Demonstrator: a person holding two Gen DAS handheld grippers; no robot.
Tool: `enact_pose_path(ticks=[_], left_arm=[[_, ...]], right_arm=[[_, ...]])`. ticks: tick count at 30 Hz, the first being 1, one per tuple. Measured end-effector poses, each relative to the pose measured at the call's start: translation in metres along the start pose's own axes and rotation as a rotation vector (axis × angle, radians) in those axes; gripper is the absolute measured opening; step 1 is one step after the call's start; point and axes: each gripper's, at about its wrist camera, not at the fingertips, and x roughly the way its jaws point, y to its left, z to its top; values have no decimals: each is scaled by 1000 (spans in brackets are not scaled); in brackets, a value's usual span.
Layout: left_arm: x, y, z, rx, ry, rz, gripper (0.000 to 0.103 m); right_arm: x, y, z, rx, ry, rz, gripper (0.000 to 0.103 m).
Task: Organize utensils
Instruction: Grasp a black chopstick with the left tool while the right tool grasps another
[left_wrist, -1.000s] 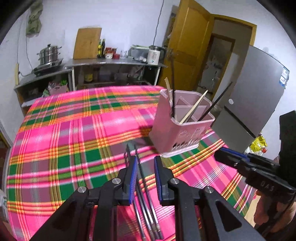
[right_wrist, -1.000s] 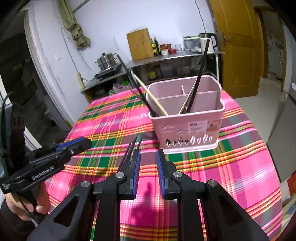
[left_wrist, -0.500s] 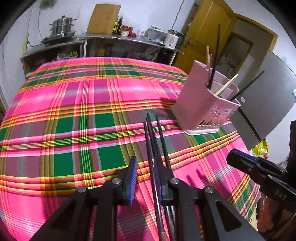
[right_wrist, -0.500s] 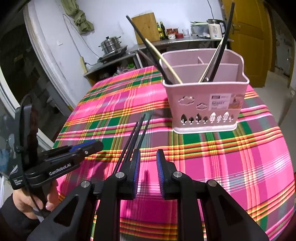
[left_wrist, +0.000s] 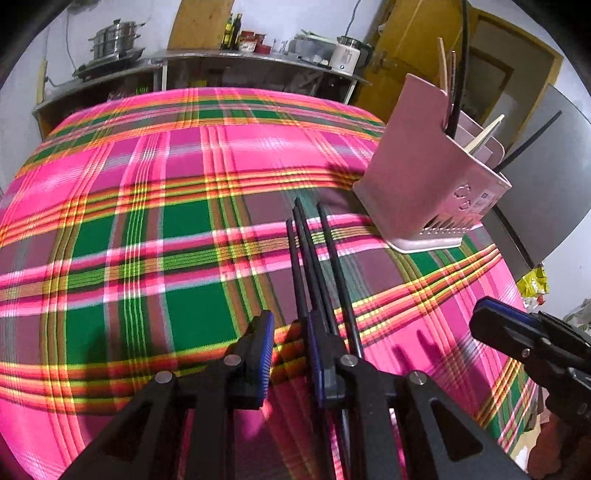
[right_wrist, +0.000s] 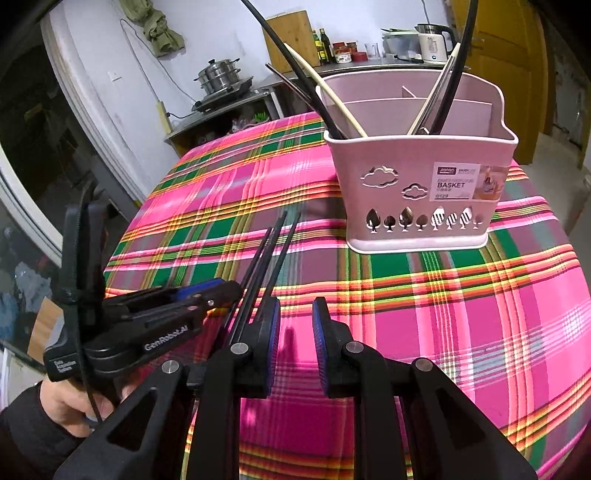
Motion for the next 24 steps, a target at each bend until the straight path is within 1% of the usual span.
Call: enact_pose_path(ticks=[5,6,7,8,9,11,15,19,24], left_arm=[[3,-8,0,55,-11,42,21],[4,-9,0,63,-11,49,20],[4,-9,0,65,-11,59,17],[4,-9,0,67,-12,74,10],[3,-7,0,64,-11,79,9],[0,1,-2,39,-11,68,8],[-7,17,-4,7,-16,81,8],[-15,36,-7,-21,-20,96,8],[-21,55,-9,-61,-23,88,8]], right_arm=[[4,0,-1,2,7,1,18],[6,1,-1,2,8,1,18],[7,2,-1,1,9,1,18],[9,3,-1,1,10,1,18],[10,3,-1,0,11,1,18],[13,4,0,1,13,1,18],[24,7,4,5,26,9,18],[42,13,8,-1,48,16,18],[65,19,14,-9,81,9,18]])
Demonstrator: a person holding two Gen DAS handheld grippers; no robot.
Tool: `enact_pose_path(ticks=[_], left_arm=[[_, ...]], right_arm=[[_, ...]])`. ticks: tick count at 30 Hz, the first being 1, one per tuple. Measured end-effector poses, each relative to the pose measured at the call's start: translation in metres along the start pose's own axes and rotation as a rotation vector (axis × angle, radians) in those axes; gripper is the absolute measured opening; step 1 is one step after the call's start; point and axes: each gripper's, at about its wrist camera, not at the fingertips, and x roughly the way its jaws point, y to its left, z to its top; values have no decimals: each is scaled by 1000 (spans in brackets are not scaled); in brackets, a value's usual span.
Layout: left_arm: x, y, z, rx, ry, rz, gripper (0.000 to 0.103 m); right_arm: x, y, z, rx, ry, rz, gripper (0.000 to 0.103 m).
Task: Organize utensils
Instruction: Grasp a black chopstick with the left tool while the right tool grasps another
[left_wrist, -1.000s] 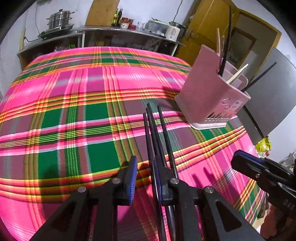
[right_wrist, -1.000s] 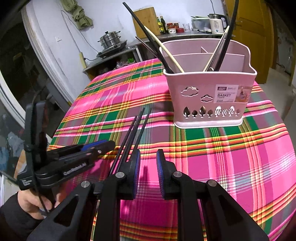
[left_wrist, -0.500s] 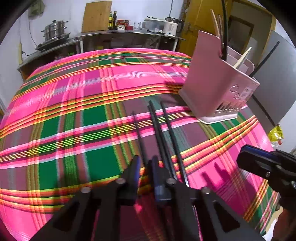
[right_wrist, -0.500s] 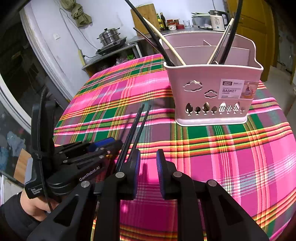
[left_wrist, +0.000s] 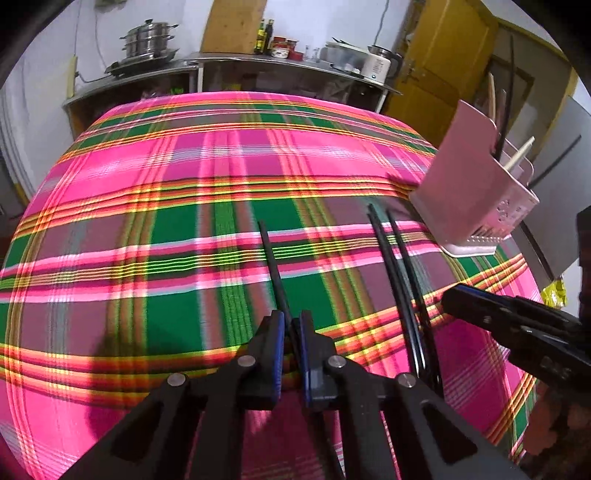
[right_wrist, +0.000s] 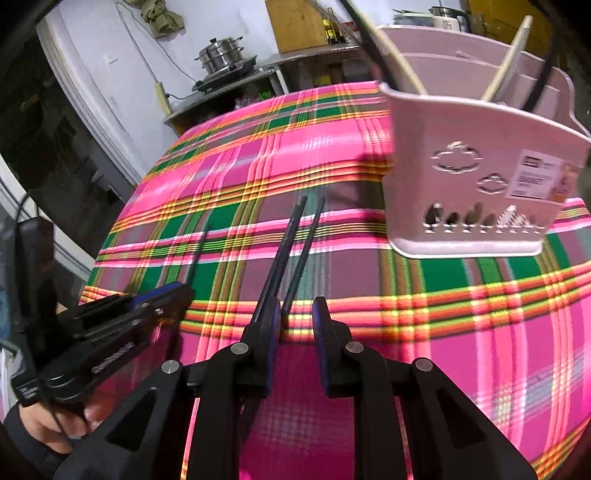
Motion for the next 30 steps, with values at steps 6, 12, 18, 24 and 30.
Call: enact_pose_path(ticks=[6,12,18,24,30], left_arm=[[1,10,4,-50,9,-32,8],[7,3,10,-31,15,-7,9],[12,-6,14,10,12,34,9],[15,-11,18,33,16,54,8],[9,-3,21,-16,8,10,6]], right_arm=[[19,2,7,4,25,-28,18],[31,7,15,-10,24,-64,18],[36,16,19,-42,24,-125,13],[38,15,23,-53,34,-120,7],[23,13,23,-43,15,-44,6]])
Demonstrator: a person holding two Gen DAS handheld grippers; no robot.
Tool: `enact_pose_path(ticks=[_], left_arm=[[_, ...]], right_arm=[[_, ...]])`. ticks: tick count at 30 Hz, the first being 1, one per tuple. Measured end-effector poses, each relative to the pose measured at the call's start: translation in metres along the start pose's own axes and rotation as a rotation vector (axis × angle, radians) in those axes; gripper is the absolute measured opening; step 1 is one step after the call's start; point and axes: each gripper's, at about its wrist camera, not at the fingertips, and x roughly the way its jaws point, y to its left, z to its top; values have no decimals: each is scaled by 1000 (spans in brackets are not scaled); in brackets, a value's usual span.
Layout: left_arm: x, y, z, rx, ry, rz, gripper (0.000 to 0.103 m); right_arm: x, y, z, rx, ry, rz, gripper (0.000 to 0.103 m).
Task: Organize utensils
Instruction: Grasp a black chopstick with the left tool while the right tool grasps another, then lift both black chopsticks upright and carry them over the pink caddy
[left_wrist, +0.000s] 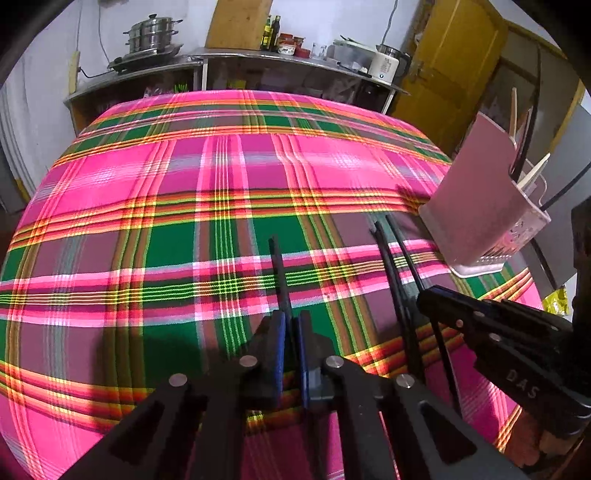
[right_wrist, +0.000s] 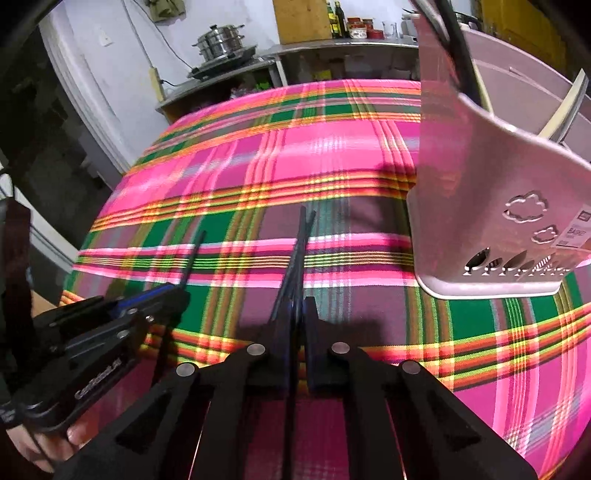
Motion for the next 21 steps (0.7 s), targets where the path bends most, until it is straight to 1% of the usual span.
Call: enact_pose_path(ticks=[8,21], left_arm=[[-35,-8,10,25,-73,-45,5],[-104,-30,27,69,-194,-103,5]], right_arm=[[-35,3,5,-7,-67,31,6],[-111,1,11,-6,-207,52,6]])
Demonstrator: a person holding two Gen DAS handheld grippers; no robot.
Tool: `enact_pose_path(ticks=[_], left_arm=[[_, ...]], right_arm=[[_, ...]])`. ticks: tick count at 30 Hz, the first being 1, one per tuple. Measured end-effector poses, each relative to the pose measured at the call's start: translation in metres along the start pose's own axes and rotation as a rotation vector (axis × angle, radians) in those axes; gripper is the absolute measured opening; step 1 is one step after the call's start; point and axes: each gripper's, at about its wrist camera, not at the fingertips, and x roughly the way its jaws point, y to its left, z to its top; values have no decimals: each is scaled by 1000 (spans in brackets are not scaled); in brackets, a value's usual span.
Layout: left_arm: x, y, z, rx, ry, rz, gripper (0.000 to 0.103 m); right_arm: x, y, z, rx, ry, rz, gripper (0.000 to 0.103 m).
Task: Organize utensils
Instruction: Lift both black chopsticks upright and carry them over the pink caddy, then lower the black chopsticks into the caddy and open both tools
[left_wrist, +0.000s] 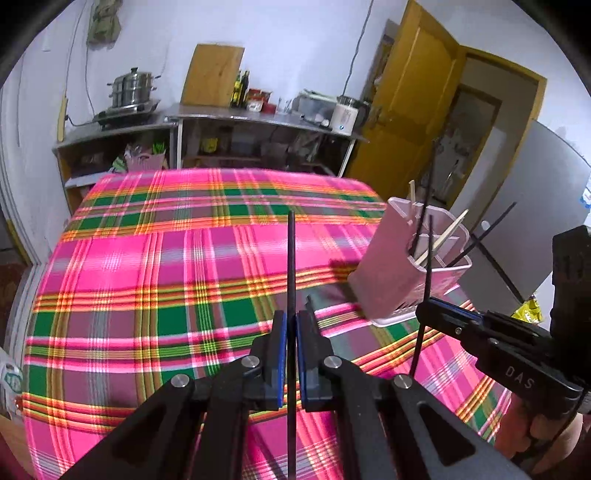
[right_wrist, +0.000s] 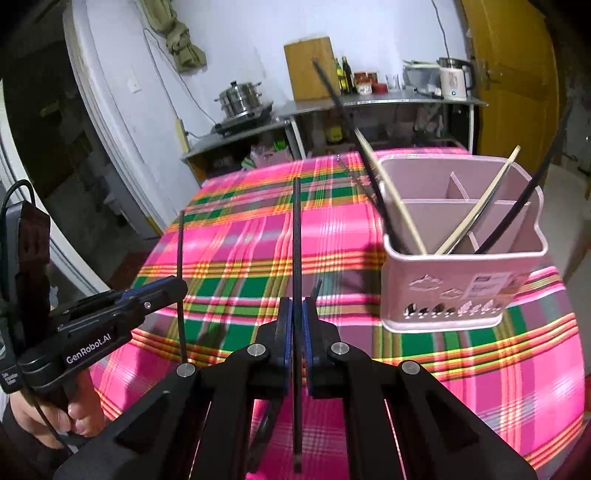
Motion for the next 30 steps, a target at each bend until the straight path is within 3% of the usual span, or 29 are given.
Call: enact_pose_path(ticks=[17,30], left_arm=[[-41,-29,25,29,-77,-57,5],[-26,-54,31,41,-39,-119,5]], right_arm=[[-50,3,7,-9,-94,-5,6],[-71,-20,3,32,-114,-47,6]])
